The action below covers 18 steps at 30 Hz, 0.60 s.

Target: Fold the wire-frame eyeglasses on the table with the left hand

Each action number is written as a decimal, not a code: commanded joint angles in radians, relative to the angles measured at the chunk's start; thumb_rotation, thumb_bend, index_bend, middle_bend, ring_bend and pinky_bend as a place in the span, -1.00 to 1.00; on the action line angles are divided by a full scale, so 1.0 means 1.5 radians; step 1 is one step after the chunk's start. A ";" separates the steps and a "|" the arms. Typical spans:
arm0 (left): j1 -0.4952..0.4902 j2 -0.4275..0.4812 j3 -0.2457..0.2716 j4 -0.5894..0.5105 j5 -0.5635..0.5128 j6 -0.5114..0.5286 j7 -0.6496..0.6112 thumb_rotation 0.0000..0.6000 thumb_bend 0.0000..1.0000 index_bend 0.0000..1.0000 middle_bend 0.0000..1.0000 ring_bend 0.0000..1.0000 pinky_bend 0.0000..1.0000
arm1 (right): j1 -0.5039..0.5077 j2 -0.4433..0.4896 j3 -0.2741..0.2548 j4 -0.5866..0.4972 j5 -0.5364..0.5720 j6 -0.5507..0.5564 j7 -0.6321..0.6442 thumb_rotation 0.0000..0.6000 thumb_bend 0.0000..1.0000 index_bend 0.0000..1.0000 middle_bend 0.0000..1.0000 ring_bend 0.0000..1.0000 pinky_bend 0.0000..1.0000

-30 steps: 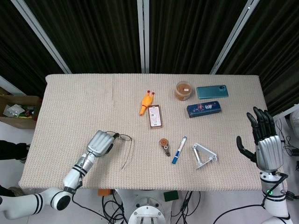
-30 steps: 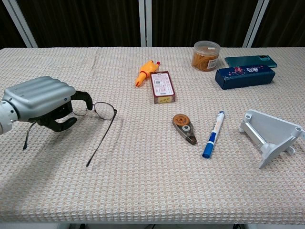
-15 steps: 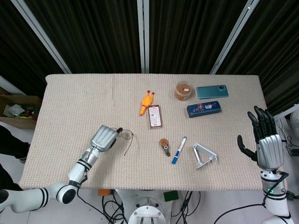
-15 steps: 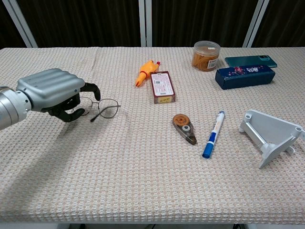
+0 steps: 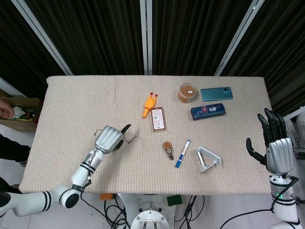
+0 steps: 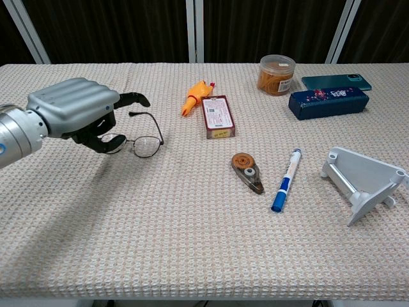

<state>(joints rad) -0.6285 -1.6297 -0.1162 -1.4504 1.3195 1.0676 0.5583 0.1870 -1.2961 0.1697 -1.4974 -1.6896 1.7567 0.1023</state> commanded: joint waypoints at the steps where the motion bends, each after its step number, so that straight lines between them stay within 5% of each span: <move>1: 0.022 0.016 0.017 -0.034 0.039 0.052 -0.009 0.74 -0.23 -0.64 0.67 0.40 0.64 | -0.001 -0.001 0.000 0.003 0.003 0.000 0.002 1.00 -0.05 -1.00 -1.00 -1.00 -1.00; 12: 0.146 0.067 0.085 -0.094 0.109 0.229 -0.034 0.87 -0.33 -0.66 0.76 0.49 0.70 | -0.008 0.000 0.001 0.012 0.011 0.006 0.015 1.00 -0.05 -1.00 -1.00 -1.00 -1.00; 18: 0.200 0.106 0.123 -0.072 0.123 0.264 -0.103 0.86 -0.32 -0.45 0.75 0.49 0.70 | -0.011 0.009 0.002 0.001 0.004 0.014 0.013 1.00 -0.05 -1.00 -1.00 -1.00 -1.00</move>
<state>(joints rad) -0.3493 -1.4921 0.0505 -1.5741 1.5040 1.4526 0.4321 0.1714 -1.2837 0.1736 -1.4951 -1.6823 1.7771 0.1231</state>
